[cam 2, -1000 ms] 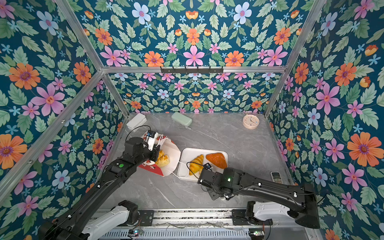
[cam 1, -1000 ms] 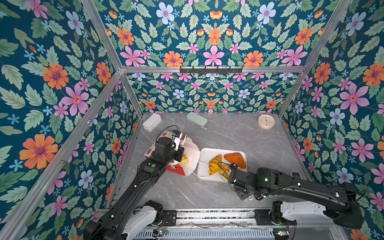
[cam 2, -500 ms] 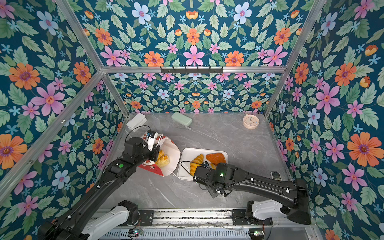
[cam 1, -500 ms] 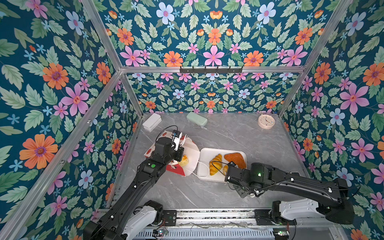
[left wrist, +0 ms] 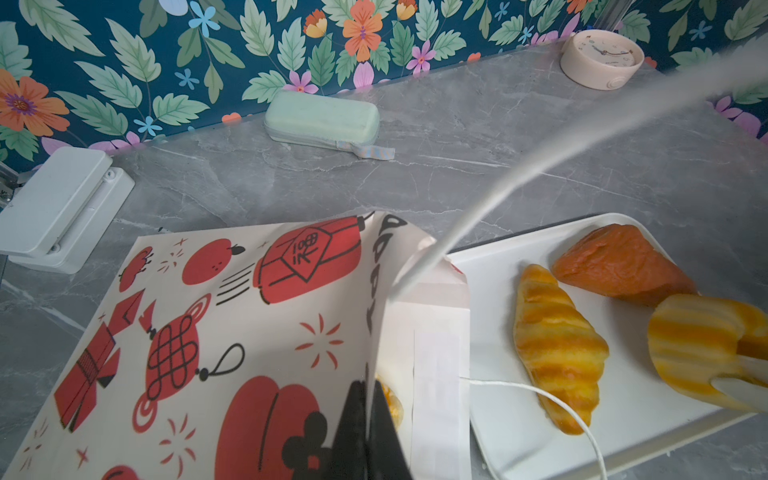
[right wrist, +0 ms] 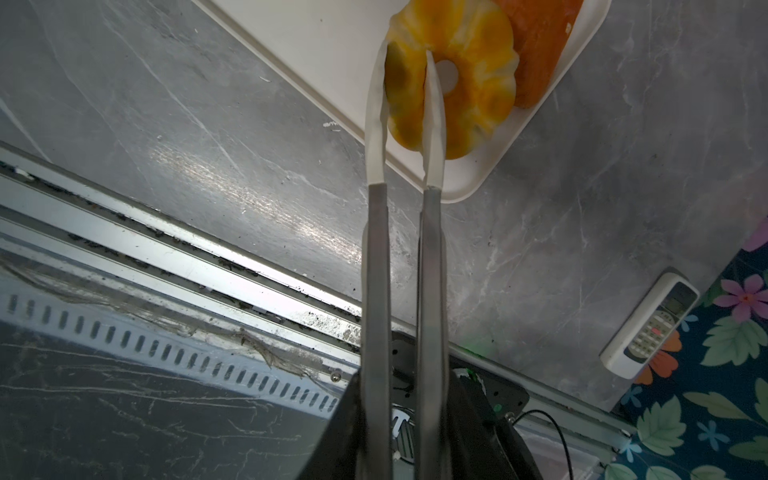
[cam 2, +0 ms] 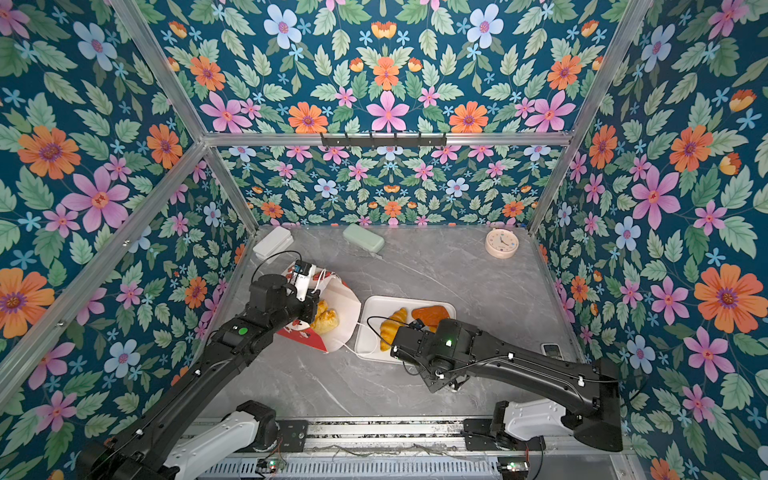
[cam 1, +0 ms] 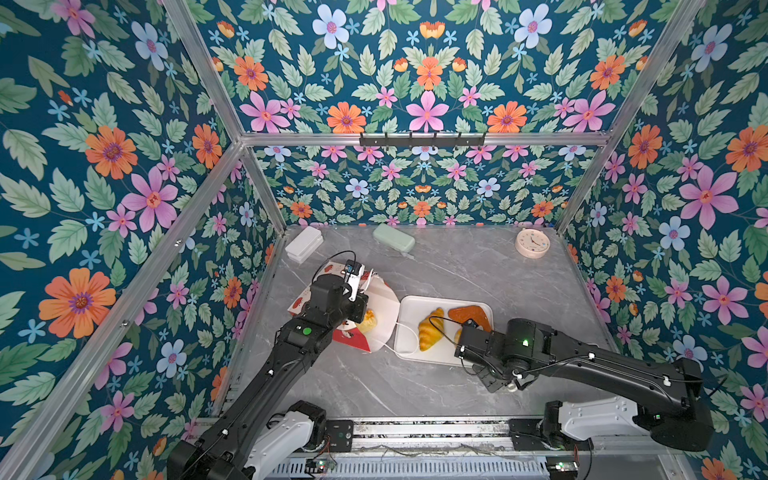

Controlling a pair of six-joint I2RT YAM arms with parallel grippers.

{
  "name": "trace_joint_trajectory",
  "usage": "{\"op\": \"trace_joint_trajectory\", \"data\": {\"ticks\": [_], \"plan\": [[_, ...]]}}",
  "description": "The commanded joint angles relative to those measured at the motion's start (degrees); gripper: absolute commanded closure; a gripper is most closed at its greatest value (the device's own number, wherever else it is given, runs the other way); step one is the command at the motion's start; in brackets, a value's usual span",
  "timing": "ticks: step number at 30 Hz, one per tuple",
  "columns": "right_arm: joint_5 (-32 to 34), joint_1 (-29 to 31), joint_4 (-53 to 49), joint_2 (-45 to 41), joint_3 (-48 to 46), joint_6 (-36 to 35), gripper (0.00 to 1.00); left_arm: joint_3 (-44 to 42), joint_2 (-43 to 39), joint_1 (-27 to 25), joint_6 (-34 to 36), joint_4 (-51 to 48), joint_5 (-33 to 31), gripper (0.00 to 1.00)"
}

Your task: Take the fake bread out of the paper bag

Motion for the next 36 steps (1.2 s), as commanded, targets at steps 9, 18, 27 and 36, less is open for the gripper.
{"op": "trace_joint_trajectory", "data": {"ticks": [9,18,27,36], "plan": [[-6.06,-3.56,7.3,-1.11,-3.62,-2.8,0.8,0.04,0.28,0.06,-0.19,0.66,0.04,1.0],[-4.06,-4.2,7.69,-2.18,-3.75,-2.19,0.64,0.09,0.59,0.04,-0.04,0.63,0.13,1.0],[-0.69,-4.25,7.32,-5.62,-3.59,-1.08,0.61,0.14,0.74,0.0,-0.04,0.63,0.13,1.0],[-1.59,-4.22,19.87,-12.32,-4.03,-6.12,0.62,0.48,0.84,0.05,0.3,0.73,0.02,1.0]]}}
